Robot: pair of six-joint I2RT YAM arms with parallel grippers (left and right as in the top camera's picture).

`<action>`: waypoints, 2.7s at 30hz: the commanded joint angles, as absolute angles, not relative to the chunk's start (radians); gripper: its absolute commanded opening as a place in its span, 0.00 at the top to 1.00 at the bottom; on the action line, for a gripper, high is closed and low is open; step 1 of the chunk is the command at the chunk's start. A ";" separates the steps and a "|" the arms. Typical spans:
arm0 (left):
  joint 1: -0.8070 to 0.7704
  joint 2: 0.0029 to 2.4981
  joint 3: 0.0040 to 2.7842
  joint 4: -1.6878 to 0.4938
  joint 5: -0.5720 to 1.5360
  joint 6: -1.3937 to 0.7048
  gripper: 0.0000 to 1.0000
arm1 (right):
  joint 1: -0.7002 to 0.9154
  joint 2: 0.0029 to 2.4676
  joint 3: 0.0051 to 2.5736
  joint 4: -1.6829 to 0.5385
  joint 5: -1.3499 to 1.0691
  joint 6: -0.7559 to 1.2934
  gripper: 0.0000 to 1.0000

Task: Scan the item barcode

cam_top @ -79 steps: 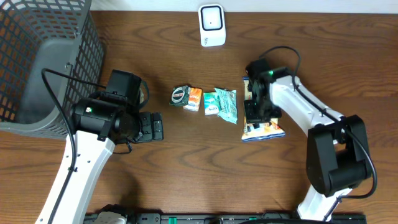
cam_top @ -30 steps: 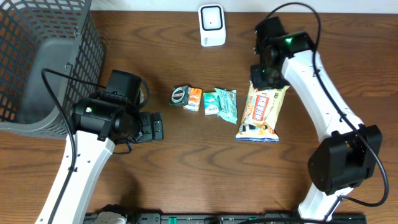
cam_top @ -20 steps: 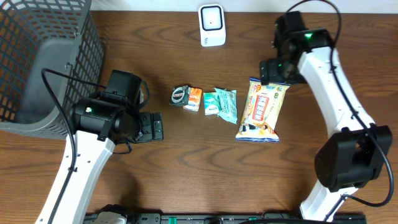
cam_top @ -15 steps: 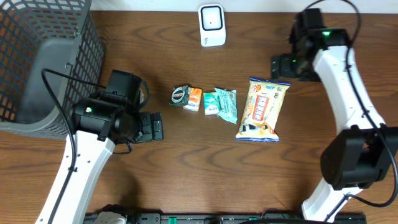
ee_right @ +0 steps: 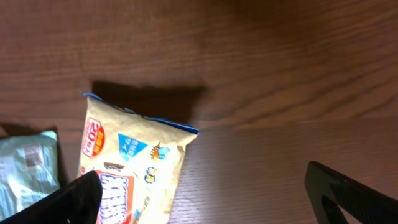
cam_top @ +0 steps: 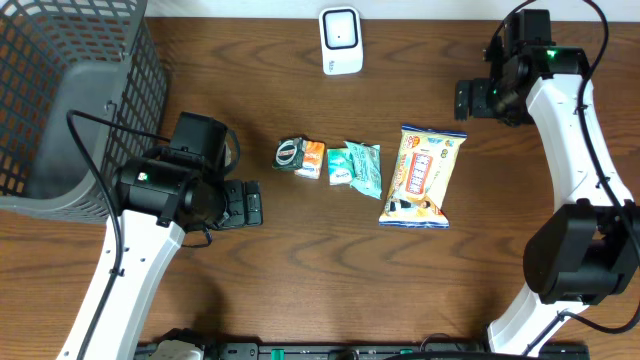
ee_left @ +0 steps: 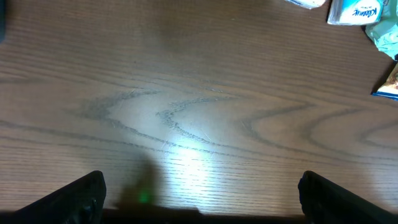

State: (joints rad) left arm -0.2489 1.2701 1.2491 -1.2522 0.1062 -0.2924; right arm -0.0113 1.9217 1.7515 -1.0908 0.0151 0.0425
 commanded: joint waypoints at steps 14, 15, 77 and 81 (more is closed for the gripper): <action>-0.245 1.274 1.245 -1.254 0.115 -0.301 0.03 | -0.076 1.918 1.560 -0.941 -0.119 -0.107 0.01; -0.245 1.274 1.245 -1.255 0.115 -0.301 0.02 | -0.085 1.918 1.540 -0.926 -0.162 -0.106 0.01; -0.245 1.274 1.245 -1.254 0.115 -0.301 0.02 | 0.210 1.816 1.454 -0.950 0.676 0.100 0.99; -0.245 1.274 1.245 -1.254 0.115 -0.301 0.02 | 0.218 1.826 1.453 -0.965 0.602 0.099 0.99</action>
State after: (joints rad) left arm -0.2489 1.2701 1.2491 -1.2522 0.1062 -0.2920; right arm 0.2073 1.8122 1.4616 -0.9596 0.5785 0.0948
